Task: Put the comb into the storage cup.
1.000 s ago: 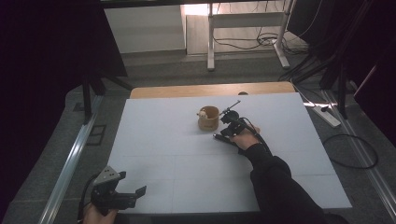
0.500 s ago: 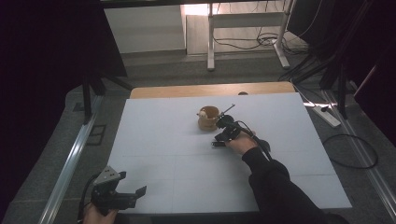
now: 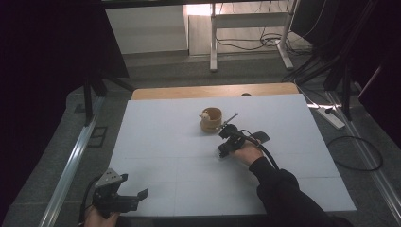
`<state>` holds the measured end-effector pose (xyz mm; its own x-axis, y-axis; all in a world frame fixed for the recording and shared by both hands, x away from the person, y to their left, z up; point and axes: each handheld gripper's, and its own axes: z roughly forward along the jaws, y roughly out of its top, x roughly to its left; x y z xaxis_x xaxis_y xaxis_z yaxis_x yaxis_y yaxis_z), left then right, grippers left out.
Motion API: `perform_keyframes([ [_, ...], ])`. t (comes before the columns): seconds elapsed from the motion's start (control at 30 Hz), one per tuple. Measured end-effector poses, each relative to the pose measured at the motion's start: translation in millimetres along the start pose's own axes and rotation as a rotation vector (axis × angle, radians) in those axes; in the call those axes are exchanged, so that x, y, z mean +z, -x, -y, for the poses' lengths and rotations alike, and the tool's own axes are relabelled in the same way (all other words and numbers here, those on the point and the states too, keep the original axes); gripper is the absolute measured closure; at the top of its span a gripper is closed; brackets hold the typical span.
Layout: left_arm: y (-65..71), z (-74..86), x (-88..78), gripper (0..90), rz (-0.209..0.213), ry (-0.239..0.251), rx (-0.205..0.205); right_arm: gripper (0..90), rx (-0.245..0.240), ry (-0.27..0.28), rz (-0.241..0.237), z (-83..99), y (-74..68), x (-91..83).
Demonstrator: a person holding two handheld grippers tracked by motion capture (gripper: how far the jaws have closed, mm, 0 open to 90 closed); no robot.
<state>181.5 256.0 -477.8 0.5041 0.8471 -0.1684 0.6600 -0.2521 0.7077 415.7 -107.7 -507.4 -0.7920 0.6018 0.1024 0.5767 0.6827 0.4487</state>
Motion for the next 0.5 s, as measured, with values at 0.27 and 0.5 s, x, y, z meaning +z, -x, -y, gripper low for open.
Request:
perform_keyframes([
  [0.27,0.1,-0.2,0.1,4.1,-0.002,-0.002,0.001,90.0,-0.01,-0.012,-0.014,19.5,-6.5,-10.0],
  [0.5,0.2,-0.2,0.2,4.1,-0.002,-0.003,0.001,89.9,-0.013,-0.024,-0.011,32.9,-7.0,-18.8],
])
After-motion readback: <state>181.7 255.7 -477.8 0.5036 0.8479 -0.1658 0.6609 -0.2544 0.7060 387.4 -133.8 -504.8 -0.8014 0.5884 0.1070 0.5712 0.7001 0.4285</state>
